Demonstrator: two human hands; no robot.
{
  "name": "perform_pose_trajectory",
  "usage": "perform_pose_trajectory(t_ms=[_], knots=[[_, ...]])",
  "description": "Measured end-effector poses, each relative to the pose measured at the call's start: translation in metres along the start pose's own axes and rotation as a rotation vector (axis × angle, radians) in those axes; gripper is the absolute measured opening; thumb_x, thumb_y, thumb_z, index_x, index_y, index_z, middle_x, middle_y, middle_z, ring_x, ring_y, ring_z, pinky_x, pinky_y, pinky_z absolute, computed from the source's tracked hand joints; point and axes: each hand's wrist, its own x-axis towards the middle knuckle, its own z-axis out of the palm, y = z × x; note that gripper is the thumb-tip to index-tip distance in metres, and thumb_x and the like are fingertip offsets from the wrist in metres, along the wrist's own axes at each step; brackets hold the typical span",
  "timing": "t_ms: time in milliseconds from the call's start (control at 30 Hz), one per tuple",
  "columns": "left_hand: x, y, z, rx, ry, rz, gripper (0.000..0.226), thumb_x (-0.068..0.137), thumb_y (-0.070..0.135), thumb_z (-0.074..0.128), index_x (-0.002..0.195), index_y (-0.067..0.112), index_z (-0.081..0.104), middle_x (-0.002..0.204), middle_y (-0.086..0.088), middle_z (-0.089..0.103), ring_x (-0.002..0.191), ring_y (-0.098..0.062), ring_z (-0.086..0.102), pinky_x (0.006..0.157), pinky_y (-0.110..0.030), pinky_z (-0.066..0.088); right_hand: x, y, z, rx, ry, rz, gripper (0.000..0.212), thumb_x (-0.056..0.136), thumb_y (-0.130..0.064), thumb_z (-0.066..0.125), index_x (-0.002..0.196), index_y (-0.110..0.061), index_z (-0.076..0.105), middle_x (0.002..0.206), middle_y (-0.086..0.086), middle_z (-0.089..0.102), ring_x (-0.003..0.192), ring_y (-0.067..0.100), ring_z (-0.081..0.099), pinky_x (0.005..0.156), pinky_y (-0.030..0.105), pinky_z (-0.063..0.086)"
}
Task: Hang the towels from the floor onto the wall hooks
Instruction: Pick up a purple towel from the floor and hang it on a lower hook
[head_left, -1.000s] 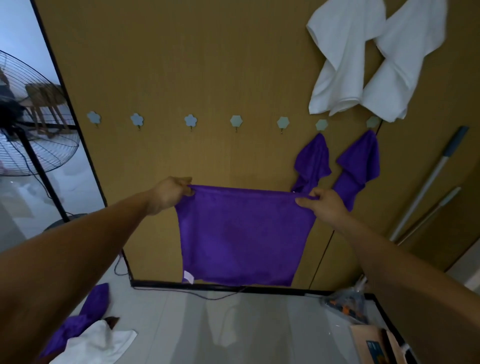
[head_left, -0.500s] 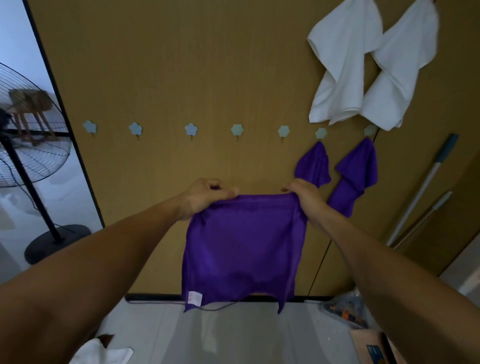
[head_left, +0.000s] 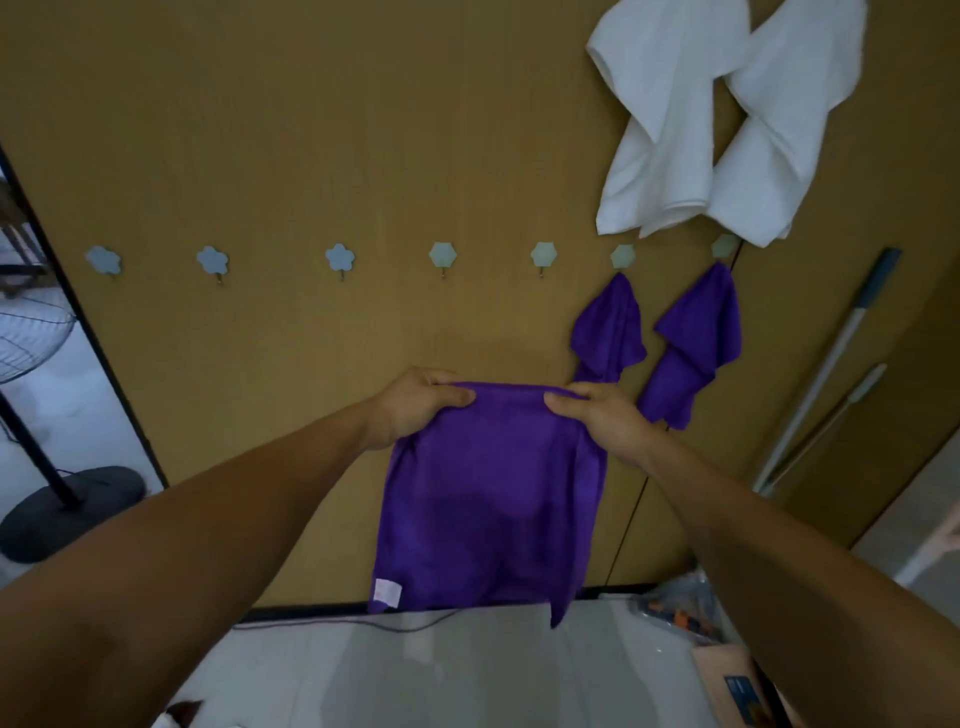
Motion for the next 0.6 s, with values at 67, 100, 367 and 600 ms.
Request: perform_pose_trajectory(t_ms=[67,100,367,600], knots=[[0.017,-0.001,0.008,0.001,0.035,-0.008,0.012,0.09,0.015,0.063,0.092,0.007,0.07,0.085,-0.005,0.072,0.075,-0.015,0.067,0.068,-0.022,0.054,0.014,0.004,-0.005,0.037,-0.009,-0.008,0.016,0.09,-0.022,0.067,0.077,-0.016,0.073,0.075,-0.001,0.075,0.069,0.012,0.07,0.061,0.02,0.054],[0.027,-0.001,0.012,0.011,0.057,-0.014,0.013,0.09,0.015,0.062,0.093,0.004,0.068,0.086,-0.006,0.07,0.076,-0.017,0.065,0.072,-0.026,0.053,0.02,0.006,-0.008,0.038,-0.007,-0.026,0.016,0.092,-0.019,0.064,0.079,-0.015,0.071,0.074,-0.004,0.074,0.068,0.009,0.069,0.06,0.018,0.053],[0.097,0.011,0.037,0.233,0.183,0.109,0.025,0.092,0.035,0.06,0.076,0.016,0.061,0.068,0.01,0.064,0.062,-0.003,0.06,0.056,-0.019,0.049,0.082,0.009,-0.049,-0.126,0.071,-0.209,0.013,0.089,-0.027,0.068,0.095,-0.016,0.07,0.082,-0.01,0.069,0.072,-0.004,0.064,0.064,0.009,0.049],[0.159,0.016,0.034,0.149,0.142,0.14,0.027,0.077,0.043,0.076,0.074,0.017,0.072,0.073,-0.001,0.072,0.064,-0.01,0.067,0.056,-0.021,0.052,0.141,0.012,-0.075,-0.163,0.169,-0.253,0.015,0.084,-0.028,0.073,0.09,-0.015,0.07,0.084,-0.006,0.069,0.076,0.0,0.064,0.068,0.012,0.05]])
